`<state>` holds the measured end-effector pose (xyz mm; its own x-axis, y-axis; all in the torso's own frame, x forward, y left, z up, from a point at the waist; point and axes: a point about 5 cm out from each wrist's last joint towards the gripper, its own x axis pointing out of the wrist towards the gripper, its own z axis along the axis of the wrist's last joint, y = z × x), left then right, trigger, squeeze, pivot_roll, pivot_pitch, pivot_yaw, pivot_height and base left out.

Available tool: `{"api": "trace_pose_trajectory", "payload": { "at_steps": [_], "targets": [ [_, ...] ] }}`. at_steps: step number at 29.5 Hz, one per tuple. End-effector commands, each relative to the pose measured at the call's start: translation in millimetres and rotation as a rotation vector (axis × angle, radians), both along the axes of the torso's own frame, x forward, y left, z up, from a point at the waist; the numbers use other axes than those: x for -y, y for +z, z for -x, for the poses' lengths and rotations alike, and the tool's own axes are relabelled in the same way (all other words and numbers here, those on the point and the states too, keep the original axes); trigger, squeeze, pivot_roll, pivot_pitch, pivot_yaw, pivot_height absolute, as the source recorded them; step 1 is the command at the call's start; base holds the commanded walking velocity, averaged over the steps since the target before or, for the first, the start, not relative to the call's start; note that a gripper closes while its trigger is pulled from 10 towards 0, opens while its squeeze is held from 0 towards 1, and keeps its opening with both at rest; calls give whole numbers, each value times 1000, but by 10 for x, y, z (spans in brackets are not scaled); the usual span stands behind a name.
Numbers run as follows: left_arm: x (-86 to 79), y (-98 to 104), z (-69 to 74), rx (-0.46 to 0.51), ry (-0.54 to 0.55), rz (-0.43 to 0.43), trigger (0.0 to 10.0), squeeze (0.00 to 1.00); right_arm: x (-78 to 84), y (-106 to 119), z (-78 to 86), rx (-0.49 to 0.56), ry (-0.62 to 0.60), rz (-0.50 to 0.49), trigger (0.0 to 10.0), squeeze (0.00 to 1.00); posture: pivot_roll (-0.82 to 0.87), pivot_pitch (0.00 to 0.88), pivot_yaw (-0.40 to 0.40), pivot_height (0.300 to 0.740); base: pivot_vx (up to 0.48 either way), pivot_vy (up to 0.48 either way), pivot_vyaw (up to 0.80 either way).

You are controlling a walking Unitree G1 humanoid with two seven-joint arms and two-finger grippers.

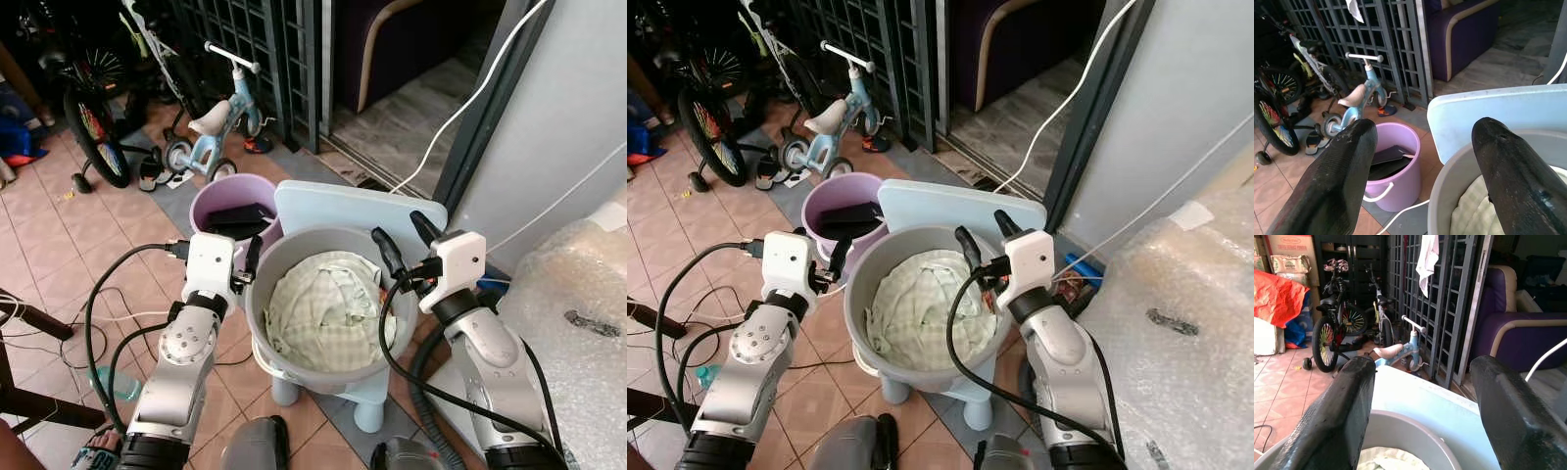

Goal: Clothes washing

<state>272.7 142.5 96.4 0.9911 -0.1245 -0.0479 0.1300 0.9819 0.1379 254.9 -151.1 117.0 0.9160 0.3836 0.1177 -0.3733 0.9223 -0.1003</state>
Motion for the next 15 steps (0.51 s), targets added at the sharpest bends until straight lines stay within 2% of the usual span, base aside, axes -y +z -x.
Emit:
{"api": "trace_pose_trajectory", "payload": {
  "at_steps": [1,6,8,10,15],
  "targets": [
    [-91,-56,35,-17,48,4,10000,0,26,-56,28,-40,-44,-12,10000,1000,-26,0,47,740,0,0,631],
    [-94,-42,44,9,88,40,10000,0,18,-102,-3,-89,-131,-49,10000,1000,-16,0,30,740,0,0,800],
    [-61,-13,38,25,80,49,10000,0,-1,-102,-30,-103,-141,-61,10000,1000,-17,0,24,740,0,0,0],
    [-29,2,17,32,70,50,10000,0,-13,-108,-51,-107,-128,-27,10000,1000,-9,0,7,740,0,0,0],
    [-23,47,-24,53,71,59,10000,0,-31,-84,-97,-110,-125,-33,10000,1000,-7,0,-9,740,0,0,0]
  ]
}}
